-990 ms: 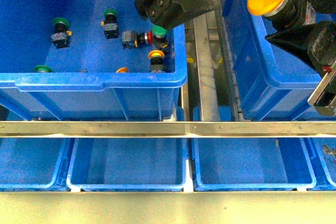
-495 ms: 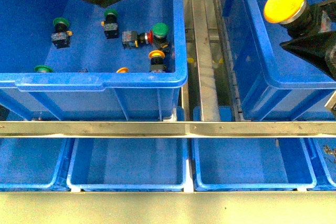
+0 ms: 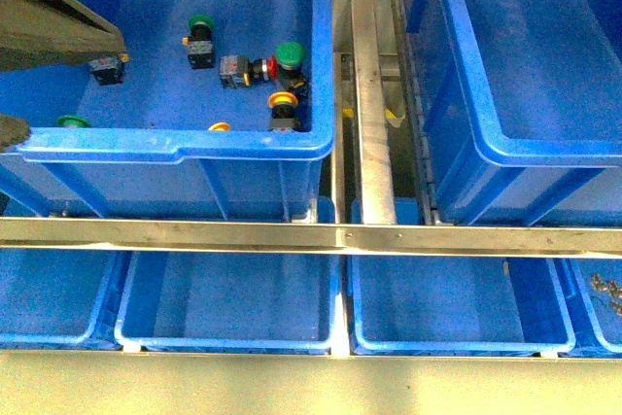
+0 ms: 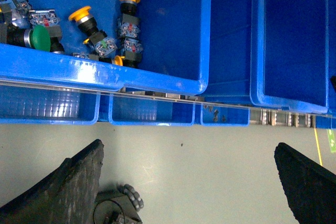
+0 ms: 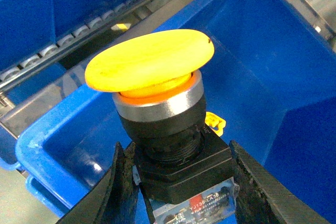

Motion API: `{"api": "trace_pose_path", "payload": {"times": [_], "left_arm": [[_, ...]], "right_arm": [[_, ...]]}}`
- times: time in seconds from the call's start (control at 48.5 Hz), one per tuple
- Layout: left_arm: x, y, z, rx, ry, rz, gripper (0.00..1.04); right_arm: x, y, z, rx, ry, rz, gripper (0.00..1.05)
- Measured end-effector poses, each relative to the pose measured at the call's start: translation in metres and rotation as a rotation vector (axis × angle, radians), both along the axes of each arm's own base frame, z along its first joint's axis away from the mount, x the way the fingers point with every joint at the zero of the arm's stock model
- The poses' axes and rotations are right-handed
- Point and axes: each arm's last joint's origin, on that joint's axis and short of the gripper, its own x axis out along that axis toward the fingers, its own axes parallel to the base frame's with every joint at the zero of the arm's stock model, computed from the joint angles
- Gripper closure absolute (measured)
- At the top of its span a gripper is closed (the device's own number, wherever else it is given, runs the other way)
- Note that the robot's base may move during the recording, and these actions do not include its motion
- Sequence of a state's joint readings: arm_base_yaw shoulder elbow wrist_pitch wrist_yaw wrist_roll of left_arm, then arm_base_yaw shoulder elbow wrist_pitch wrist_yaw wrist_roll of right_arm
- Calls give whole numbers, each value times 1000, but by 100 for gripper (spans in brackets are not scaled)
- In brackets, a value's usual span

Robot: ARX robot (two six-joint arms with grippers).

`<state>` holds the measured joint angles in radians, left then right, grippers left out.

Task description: Pick red and yellow buttons and place in box

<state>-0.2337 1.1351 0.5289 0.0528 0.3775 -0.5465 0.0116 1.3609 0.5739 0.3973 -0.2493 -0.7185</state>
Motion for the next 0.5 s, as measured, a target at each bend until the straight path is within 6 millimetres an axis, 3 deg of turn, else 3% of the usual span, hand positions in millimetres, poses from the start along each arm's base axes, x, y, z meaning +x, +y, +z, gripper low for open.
{"api": "trace_pose_path", "payload": {"times": [0.248,0.495], "left_arm": [[-2,2,9,-11,-73,-5,8],[-6,7,4,2,-86,-12,8]], "right_arm": [[0,-3,8,21,-3,-35,65],[-4,0,15,31,-14,-49,65]]}}
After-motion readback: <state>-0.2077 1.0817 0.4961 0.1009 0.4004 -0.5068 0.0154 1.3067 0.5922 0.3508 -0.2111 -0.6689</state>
